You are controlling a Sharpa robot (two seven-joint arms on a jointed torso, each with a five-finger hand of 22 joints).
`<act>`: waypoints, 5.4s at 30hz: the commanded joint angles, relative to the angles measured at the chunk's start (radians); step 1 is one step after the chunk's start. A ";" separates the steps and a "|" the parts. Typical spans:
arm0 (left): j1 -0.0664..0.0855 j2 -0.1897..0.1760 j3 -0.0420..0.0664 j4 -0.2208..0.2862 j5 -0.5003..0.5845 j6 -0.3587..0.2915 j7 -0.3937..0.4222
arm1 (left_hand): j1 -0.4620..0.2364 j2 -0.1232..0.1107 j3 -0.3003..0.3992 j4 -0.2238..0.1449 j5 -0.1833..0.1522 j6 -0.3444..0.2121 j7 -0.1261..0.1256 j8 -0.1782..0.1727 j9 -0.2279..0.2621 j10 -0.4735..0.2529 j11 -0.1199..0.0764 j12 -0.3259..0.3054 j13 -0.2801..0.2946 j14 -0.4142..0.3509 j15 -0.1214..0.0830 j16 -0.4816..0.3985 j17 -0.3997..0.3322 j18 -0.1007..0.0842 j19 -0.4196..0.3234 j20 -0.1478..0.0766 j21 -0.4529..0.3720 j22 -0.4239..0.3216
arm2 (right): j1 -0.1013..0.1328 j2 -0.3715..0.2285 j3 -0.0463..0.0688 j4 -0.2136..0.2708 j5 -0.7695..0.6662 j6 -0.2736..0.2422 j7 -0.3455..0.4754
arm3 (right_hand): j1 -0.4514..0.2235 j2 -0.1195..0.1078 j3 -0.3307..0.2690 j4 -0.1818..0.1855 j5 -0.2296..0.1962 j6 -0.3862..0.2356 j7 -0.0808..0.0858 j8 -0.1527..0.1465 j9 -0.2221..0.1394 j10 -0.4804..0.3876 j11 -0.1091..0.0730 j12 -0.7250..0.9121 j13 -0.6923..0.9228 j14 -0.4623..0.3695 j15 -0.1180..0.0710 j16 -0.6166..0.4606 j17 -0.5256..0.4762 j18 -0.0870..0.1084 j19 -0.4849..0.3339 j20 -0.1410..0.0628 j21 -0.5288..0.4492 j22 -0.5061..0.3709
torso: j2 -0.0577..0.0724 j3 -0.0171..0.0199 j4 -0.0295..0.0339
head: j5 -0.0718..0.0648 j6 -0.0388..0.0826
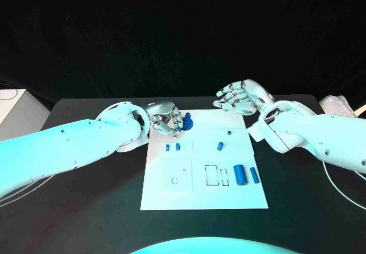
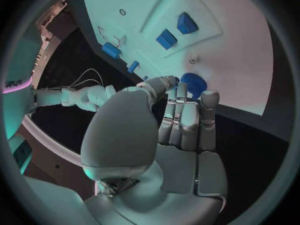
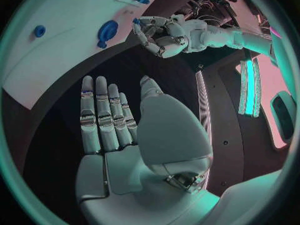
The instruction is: Assemble the parts on the task board
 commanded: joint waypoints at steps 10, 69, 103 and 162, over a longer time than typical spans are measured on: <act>0.000 -0.020 -0.001 -0.024 0.041 0.068 -0.012 | -0.018 -0.001 -0.006 0.000 -0.005 0.011 0.000 -0.006 0.000 0.009 -0.002 -0.009 -0.002 0.002 0.001 0.004 -0.002 -0.020 -0.002 0.002 0.000 0.000 | -0.001 -0.002 0.000 -0.001 -0.008 0.014 0.010 | 0.009 -0.002 0.007 -0.001 0.001 0.007 0.026 0.001 -0.001 0.006 0.000 -0.006 -0.002 -0.003 -0.005 -0.006 -0.002 0.014 -0.004 0.001 0.002 -0.002 | 0.001 -0.0005 0.0006 | 0.004 -0.001; -0.011 0.029 -0.016 -0.078 0.016 0.110 -0.038 | -0.022 -0.003 -0.011 -0.001 -0.007 0.012 -0.001 -0.011 0.002 0.013 -0.001 -0.020 -0.003 -0.006 0.002 0.001 -0.018 -0.017 -0.012 0.002 -0.008 -0.009 | -0.001 -0.003 0.000 0.000 -0.008 0.012 0.012 | 0.010 -0.002 0.008 0.000 0.001 0.008 0.026 0.000 -0.002 0.007 0.000 -0.008 -0.002 -0.003 -0.005 -0.006 -0.005 0.014 -0.004 0.001 0.002 -0.004 | 0.003 0.0003 -0.0021 | 0.005 -0.007; -0.016 0.027 -0.022 -0.075 0.017 0.111 -0.040 | -0.022 -0.009 -0.013 -0.013 -0.009 -0.021 0.014 -0.058 -0.007 0.007 0.012 -0.068 -0.007 -0.013 0.013 0.003 -0.026 -0.018 -0.011 0.008 -0.010 -0.008 | -0.001 -0.004 0.000 0.000 -0.008 0.012 0.009 | 0.011 -0.003 0.011 0.000 0.000 0.010 0.026 -0.002 -0.003 0.008 0.000 -0.010 -0.003 -0.003 -0.005 -0.006 -0.010 0.014 -0.004 0.001 0.002 -0.008 | 0.002 0.0005 -0.0021 | 0.006 -0.008; -0.031 -0.260 0.028 0.063 1.226 0.109 0.312 | -0.060 -0.005 -0.039 -0.018 -0.007 -0.098 0.055 -0.135 -0.048 -0.115 0.053 -0.015 0.032 -0.352 0.050 -0.252 -0.530 0.014 -0.225 0.043 -0.237 -0.212 | -0.045 -0.073 -0.001 -0.033 -0.734 0.296 -0.257 | 0.029 -0.216 0.513 -0.105 -0.194 0.191 -0.052 -0.081 -0.008 0.201 -0.073 -0.331 0.003 0.372 -0.112 1.164 0.693 -0.095 0.362 -0.141 1.097 0.966 | 0.005 -0.0038 -0.0023 | -0.068 0.031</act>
